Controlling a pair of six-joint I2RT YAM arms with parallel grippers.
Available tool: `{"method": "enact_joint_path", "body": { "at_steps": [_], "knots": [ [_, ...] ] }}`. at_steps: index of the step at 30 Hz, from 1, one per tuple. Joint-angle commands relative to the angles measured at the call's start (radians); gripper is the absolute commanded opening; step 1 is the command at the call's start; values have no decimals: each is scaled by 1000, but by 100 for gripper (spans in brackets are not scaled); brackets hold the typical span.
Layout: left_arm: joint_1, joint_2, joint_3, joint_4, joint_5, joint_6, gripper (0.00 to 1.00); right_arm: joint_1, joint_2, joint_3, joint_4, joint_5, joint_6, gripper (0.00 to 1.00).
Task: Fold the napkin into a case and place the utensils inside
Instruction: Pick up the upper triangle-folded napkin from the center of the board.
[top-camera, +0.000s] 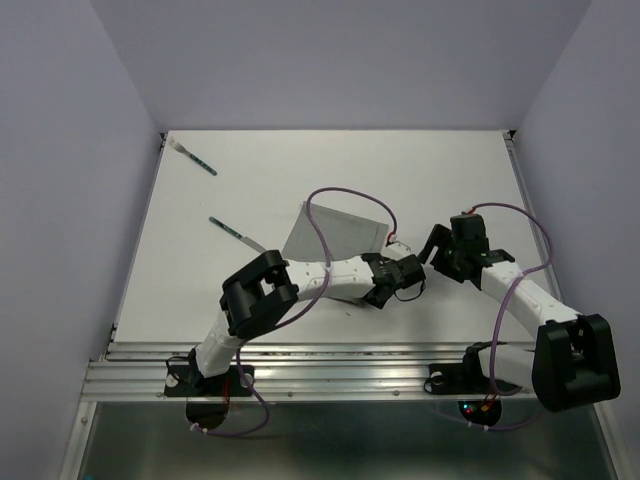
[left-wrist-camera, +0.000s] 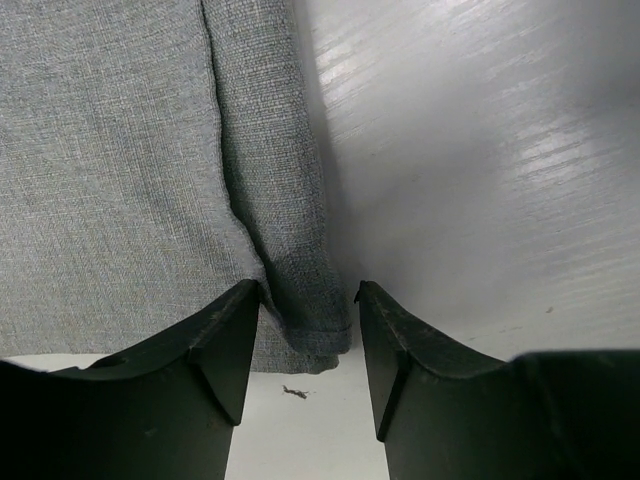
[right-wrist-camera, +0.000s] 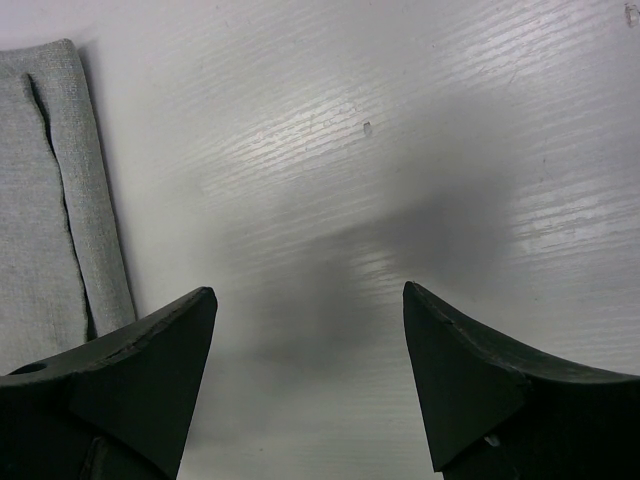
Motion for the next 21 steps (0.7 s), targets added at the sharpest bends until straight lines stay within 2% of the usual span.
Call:
{"method": "enact_joint_path", "body": {
  "at_steps": [1,8,14,21],
  "knots": [
    [-5,6,-13,1,-38,5,53,-7,-20,31,3,-4,-16,80],
    [5,9,-67,44,-25,10,48,-7,-26,26,3,-6,-17,80],
    [25,-2,-114,97,8,27,38,-7,-32,26,-5,2,-19,80],
    [62,-36,-191,188,66,62,23,-7,-41,31,-20,2,-25,80]
  ]
}}
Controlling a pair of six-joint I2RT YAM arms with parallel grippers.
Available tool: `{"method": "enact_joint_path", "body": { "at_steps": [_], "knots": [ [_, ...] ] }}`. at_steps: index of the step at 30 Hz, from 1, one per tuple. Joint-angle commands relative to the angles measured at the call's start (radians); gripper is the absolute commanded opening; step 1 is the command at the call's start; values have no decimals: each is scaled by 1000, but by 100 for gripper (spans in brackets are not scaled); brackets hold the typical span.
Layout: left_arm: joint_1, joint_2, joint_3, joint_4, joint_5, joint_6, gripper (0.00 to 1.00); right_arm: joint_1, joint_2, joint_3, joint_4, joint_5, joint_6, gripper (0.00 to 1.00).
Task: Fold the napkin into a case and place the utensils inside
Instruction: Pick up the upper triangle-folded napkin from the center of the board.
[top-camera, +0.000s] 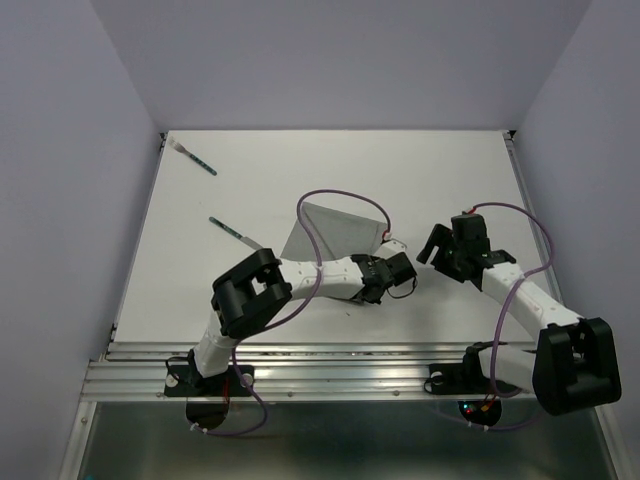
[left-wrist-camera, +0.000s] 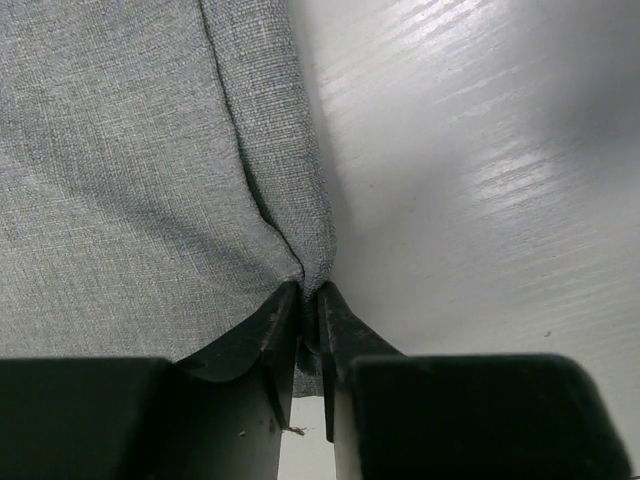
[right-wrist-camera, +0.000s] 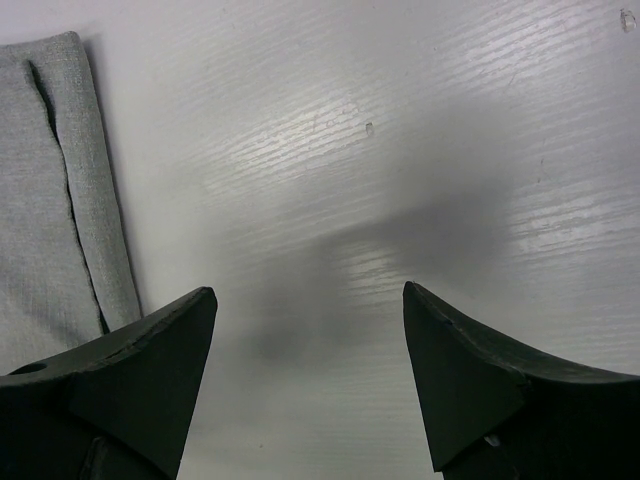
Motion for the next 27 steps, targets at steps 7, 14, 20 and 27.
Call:
{"method": "enact_joint_path", "body": {
  "at_steps": [7,14,20,27],
  "knots": [
    [67,-90,-130,85,108,64,0,-7,-29,40,-21,-41,-25,80],
    [98,-222,-196,160,190,86,0,-7,8,59,36,-223,-12,80],
    [116,-272,-233,220,256,93,0,-7,110,63,233,-470,83,84],
    [125,-280,-247,245,290,96,0,46,313,164,326,-486,149,85]
  ]
}}
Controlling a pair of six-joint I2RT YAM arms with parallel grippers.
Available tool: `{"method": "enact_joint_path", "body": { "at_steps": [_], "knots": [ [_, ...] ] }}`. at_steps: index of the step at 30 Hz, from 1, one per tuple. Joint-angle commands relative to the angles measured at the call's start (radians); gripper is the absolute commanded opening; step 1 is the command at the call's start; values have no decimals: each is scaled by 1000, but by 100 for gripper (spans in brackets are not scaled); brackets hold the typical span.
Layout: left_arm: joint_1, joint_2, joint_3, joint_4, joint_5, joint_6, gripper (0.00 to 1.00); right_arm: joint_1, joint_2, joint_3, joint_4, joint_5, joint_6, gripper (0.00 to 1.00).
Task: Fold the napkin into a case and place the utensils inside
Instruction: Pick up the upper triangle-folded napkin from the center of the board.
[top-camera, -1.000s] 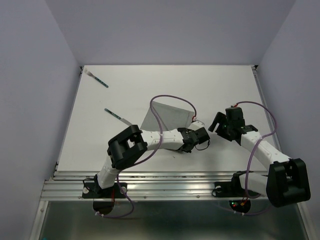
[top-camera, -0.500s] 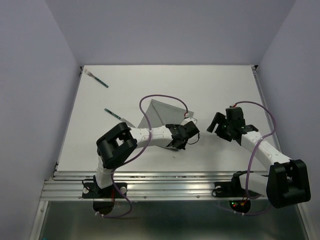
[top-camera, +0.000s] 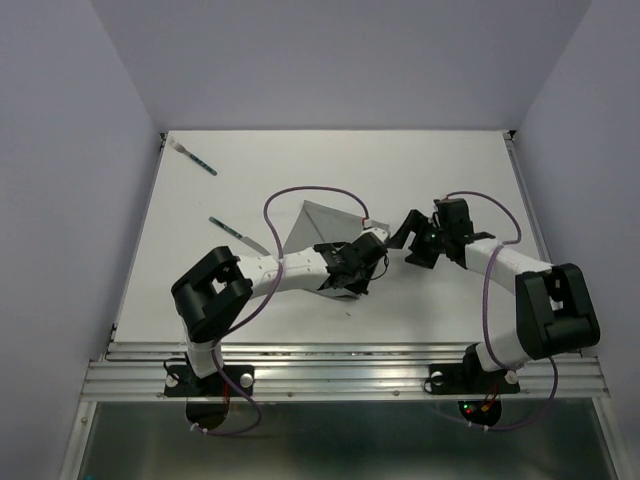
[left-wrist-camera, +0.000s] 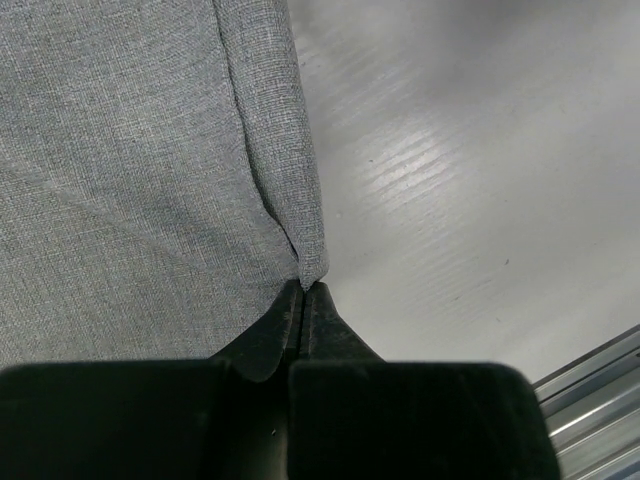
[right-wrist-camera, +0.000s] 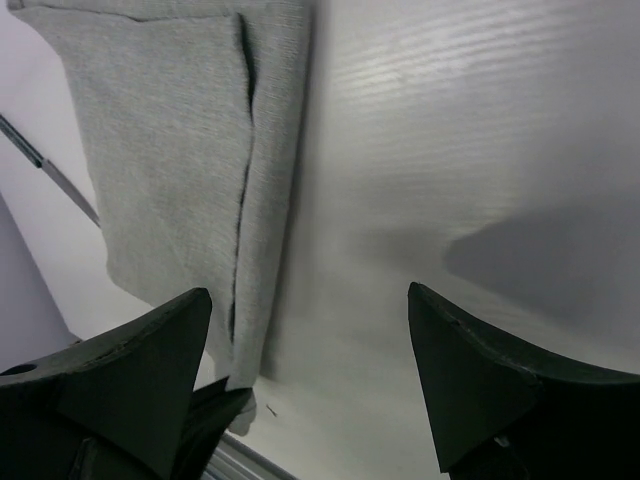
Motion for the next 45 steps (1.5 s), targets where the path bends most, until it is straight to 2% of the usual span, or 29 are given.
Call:
{"method": "enact_joint_path", "body": {
  "at_steps": [1,7,9,23,34,37,38,40,41,45],
  "knots": [
    [4,-47,-18,35,28,15,0,40,86,84,130,-71,61,85],
    [12,-70,-24,39,37,18,0,60,212,107,250,-92,135,83],
    [18,-81,-30,45,48,23,0,60,250,109,271,-97,152,78],
    [58,-149,-84,87,101,35,0,69,370,147,323,-91,201,64],
    [58,-179,-116,104,108,31,0,97,449,199,345,-78,238,56],
    [58,-185,-121,104,106,29,0,97,466,210,348,-74,244,47],
    [58,-185,-122,104,106,31,0,97,468,207,348,-66,245,40],
    [58,-190,-124,104,106,32,0,97,465,204,350,-59,242,33],
    [58,-190,-124,104,105,32,0,97,465,203,350,-52,242,24],
    [58,-196,-125,105,108,32,0,97,451,195,350,-42,236,4]
  ]
}}
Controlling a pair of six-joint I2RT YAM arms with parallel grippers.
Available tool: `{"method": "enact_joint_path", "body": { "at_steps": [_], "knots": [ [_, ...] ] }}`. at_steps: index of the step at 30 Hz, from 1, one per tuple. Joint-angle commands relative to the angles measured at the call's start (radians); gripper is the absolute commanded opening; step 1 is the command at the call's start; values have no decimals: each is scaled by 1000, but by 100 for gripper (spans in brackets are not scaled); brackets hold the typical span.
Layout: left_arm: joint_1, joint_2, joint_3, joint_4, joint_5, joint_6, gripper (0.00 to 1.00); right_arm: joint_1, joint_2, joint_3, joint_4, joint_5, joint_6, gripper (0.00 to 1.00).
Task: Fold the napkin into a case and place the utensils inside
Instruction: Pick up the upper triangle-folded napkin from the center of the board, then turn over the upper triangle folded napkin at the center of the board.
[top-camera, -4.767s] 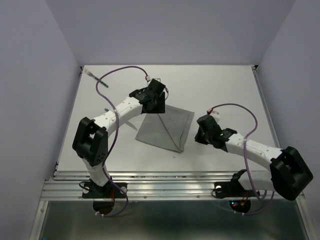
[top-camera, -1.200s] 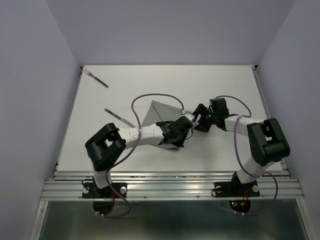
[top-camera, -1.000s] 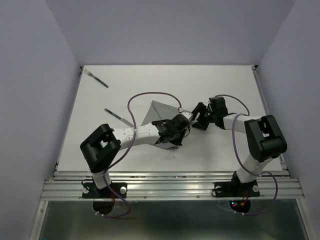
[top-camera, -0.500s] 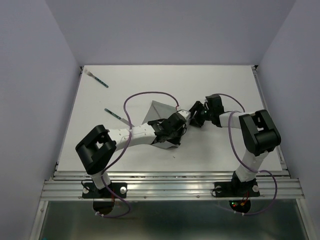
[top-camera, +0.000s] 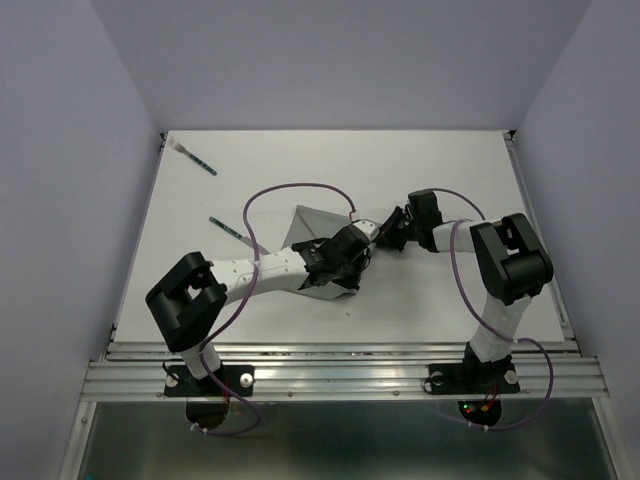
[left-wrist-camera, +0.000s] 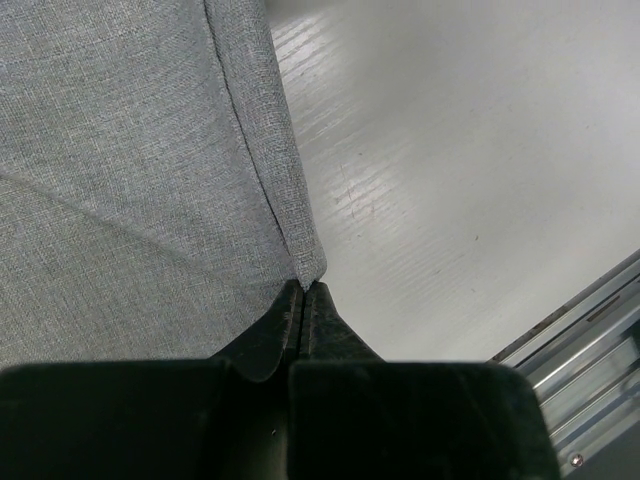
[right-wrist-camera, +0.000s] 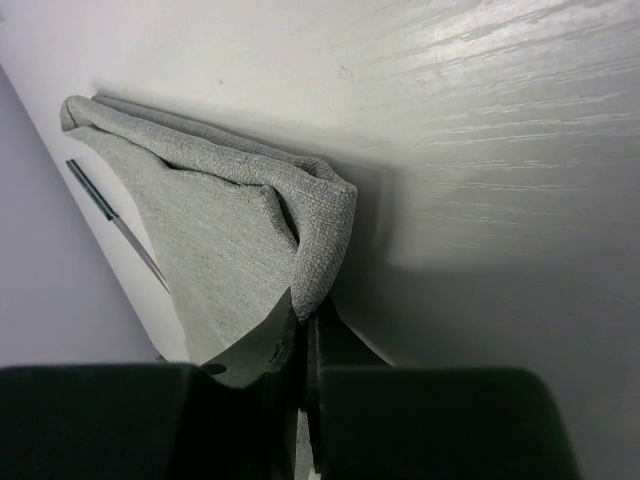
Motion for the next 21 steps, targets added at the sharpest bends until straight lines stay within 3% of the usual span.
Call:
{"method": "enact_joint_path", "body": {
  "at_steps": [1,13,21],
  "knots": [
    [1,-60,-13,17,8,11,0,7,-3,0,15,42,-12,1],
    [1,-116,33,-18,-24,9,0,7,-196,36,-90,148,-81,1],
    [15,-123,171,-75,-38,49,0,7,-350,151,-242,252,-134,1]
  ]
}}
